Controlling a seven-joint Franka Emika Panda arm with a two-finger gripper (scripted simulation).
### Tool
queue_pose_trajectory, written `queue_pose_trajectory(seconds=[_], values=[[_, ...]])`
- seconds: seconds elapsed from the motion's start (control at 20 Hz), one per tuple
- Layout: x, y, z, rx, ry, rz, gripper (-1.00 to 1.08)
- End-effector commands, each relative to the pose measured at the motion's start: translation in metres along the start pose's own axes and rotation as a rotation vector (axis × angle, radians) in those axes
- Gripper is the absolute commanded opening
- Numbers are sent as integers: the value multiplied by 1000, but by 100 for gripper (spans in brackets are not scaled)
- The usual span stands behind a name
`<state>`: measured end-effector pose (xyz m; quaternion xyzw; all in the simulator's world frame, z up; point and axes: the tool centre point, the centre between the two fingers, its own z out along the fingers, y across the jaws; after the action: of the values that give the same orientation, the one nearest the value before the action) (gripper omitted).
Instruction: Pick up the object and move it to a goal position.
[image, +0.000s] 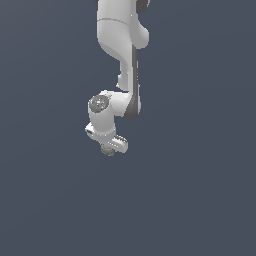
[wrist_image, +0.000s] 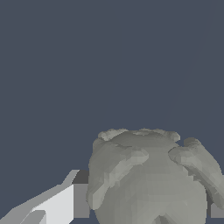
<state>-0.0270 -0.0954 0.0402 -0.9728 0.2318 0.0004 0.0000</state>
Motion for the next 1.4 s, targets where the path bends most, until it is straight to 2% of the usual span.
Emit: queue_pose_trajectory(seconds=[0.0,0.75,1.05,1.35], values=[[0,0,1,0,1,0,-100],[0,1,-10,1,0,0,-100],[-1,4,-40,1,0,0,-100],[-1,11,-92,1,0,1,-100]])
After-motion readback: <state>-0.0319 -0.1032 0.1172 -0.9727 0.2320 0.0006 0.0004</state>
